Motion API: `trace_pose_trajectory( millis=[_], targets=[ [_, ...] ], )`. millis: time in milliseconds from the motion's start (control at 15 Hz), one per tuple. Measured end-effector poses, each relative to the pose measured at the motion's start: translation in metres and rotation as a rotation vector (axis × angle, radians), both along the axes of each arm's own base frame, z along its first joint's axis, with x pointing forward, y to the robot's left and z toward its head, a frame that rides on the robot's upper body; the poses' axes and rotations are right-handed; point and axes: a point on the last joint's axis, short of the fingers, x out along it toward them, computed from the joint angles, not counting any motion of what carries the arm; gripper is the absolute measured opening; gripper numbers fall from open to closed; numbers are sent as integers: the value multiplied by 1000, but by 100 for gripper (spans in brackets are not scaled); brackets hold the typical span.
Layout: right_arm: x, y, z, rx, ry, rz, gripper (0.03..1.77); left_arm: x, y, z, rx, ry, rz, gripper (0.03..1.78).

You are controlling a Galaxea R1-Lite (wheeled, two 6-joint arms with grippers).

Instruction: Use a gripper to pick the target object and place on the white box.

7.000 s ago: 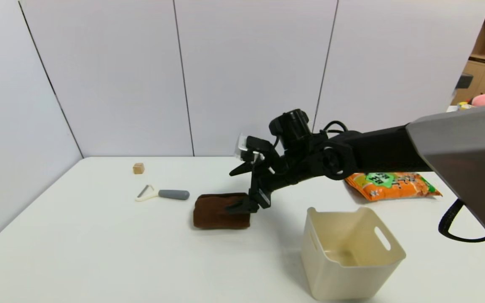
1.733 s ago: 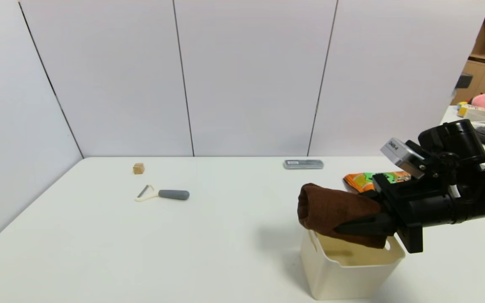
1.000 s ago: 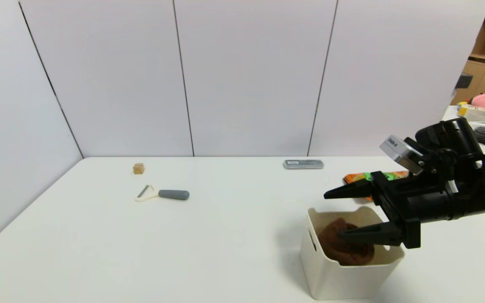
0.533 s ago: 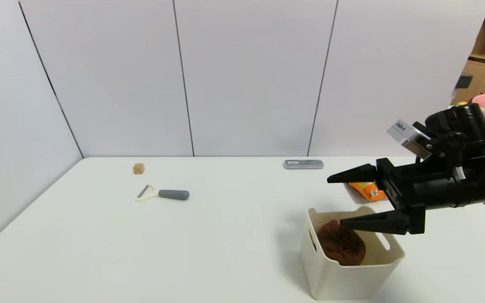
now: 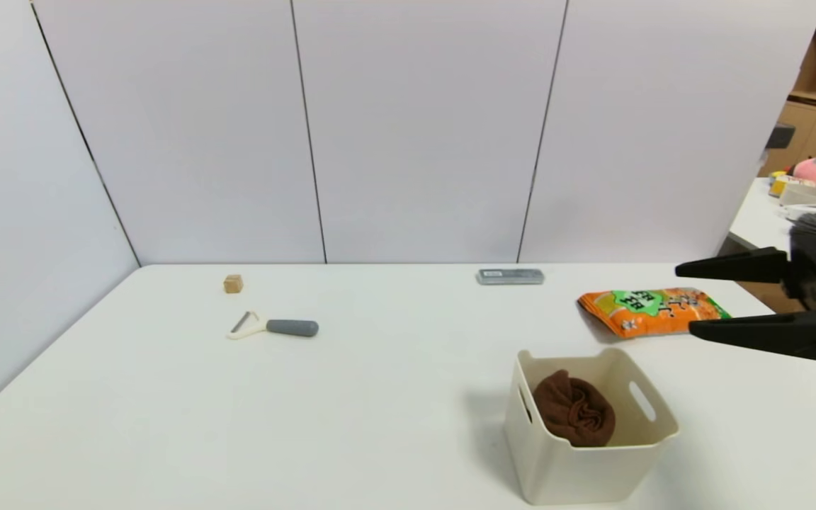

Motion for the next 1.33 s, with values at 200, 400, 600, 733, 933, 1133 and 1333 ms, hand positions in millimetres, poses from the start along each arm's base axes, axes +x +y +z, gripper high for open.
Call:
trace_pose_trajectory(
  millis=[200,400,600,733,933,1133,1333],
  targets=[
    [-29,-4,20,-17,25,-275,168,0,0,0,0,0,0,169],
    [-59,-3,20,-8,33,-481,169,0,0,0,0,0,0,169],
    [-84,-1,-5,-16,11,-651,169,0,0,0,0,0,0,169],
    [-100,1,-26,-28,-43,-734,169,0,0,0,0,0,0,169],
    [-129,2,-52,-10,-177,-837,169,0,0,0,0,0,0,169],
    [-160,1,-77,21,-269,-873,169,0,0,0,0,0,0,169],
    [-183,0,-106,43,-328,-890,169,0,0,0,0,0,0,169]
  ],
)
